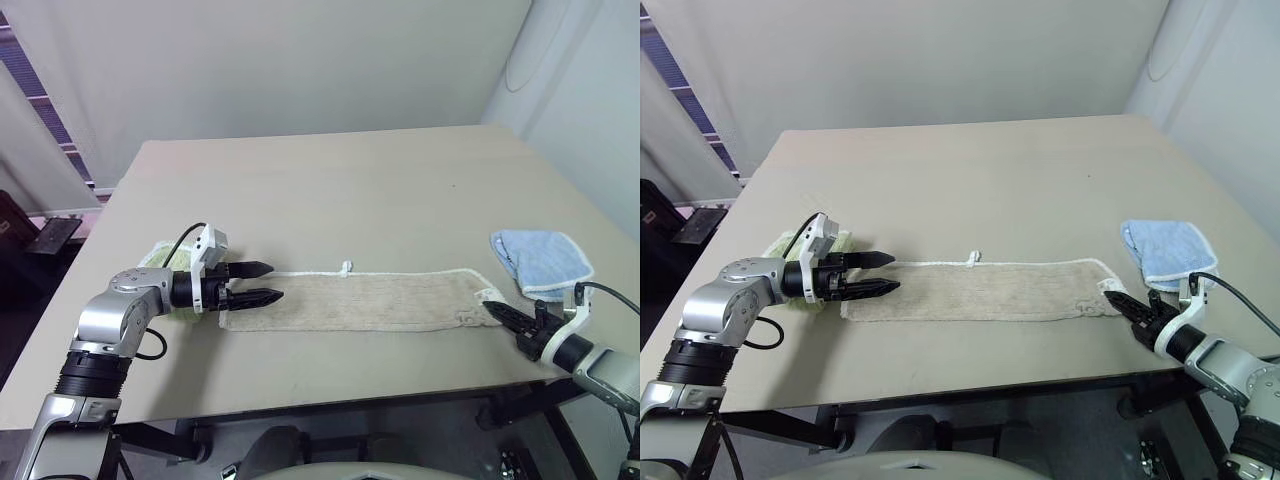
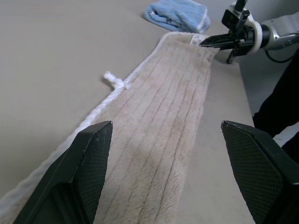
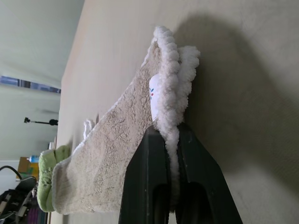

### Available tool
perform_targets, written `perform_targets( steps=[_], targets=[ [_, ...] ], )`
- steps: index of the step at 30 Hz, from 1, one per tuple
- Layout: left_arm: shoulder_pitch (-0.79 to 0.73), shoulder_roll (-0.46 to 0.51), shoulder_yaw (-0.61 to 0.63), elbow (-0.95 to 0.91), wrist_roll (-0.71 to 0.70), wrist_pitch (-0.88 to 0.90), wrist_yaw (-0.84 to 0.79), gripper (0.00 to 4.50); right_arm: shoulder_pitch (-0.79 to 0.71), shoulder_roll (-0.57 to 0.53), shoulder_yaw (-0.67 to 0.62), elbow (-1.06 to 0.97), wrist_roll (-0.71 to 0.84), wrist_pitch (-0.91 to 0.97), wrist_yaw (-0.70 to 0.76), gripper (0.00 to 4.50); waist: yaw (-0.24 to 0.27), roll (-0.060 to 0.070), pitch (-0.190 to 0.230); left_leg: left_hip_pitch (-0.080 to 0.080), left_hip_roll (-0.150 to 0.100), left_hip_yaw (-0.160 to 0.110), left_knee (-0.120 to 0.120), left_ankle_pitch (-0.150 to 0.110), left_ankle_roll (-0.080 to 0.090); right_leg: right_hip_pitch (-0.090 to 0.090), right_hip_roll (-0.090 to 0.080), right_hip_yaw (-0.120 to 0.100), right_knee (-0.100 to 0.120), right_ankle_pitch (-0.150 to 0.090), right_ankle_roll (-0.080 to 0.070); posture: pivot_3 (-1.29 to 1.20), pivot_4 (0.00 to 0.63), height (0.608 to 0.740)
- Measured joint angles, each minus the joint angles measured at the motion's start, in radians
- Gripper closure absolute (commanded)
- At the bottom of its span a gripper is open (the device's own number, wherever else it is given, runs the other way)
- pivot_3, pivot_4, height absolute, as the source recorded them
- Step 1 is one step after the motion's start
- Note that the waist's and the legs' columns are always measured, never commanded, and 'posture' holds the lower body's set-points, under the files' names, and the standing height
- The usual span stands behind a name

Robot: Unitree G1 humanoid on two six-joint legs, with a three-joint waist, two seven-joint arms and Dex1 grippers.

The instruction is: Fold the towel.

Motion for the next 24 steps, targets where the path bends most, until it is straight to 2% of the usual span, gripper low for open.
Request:
perform_targets(
  steps=[9,13,17,24],
  targets=[
    [-0.023,-0.005,-0.005,0.034,0.015,-0.012,-0.009,0.58,0.037,-0.172,-0.143,0.101,-0.033,-0.032,0.045,4.48,0.004,0.003,0.000,-0.008,0.000,0.001,0.000,0.000,0.001,-0.008,0.000,0.000,0.000,0.000,0.001,0.00,0.000,0.740],
    [-0.044,-0.005,-0.008,0.054,0.025,-0.018,-0.014,0.58,0.041,-0.226,-0.156,0.101,-0.055,-0.029,0.100,4.48,0.000,0.003,0.000,-0.009,0.000,0.001,0.001,0.001,0.002,-0.008,0.000,0.000,0.001,0.001,0.001,0.00,0.000,0.740],
    [-0.048,-0.006,-0.007,0.067,0.028,-0.020,-0.015,0.58,0.024,-0.234,-0.130,-0.033,-0.045,0.010,0.119,4.48,-0.002,0.004,-0.001,-0.009,0.000,0.001,0.001,0.001,0.002,-0.009,0.000,0.000,0.002,0.001,0.002,0.00,0.000,0.740],
    [-0.049,-0.007,-0.007,0.070,0.036,-0.022,-0.015,0.58,0.022,-0.234,0.033,-0.470,-0.004,0.017,0.213,4.48,0.006,0.003,0.000,-0.013,0.000,0.001,0.002,0.002,0.003,-0.013,0.000,0.000,0.003,0.003,0.005,0.00,0.000,0.740]
  ],
)
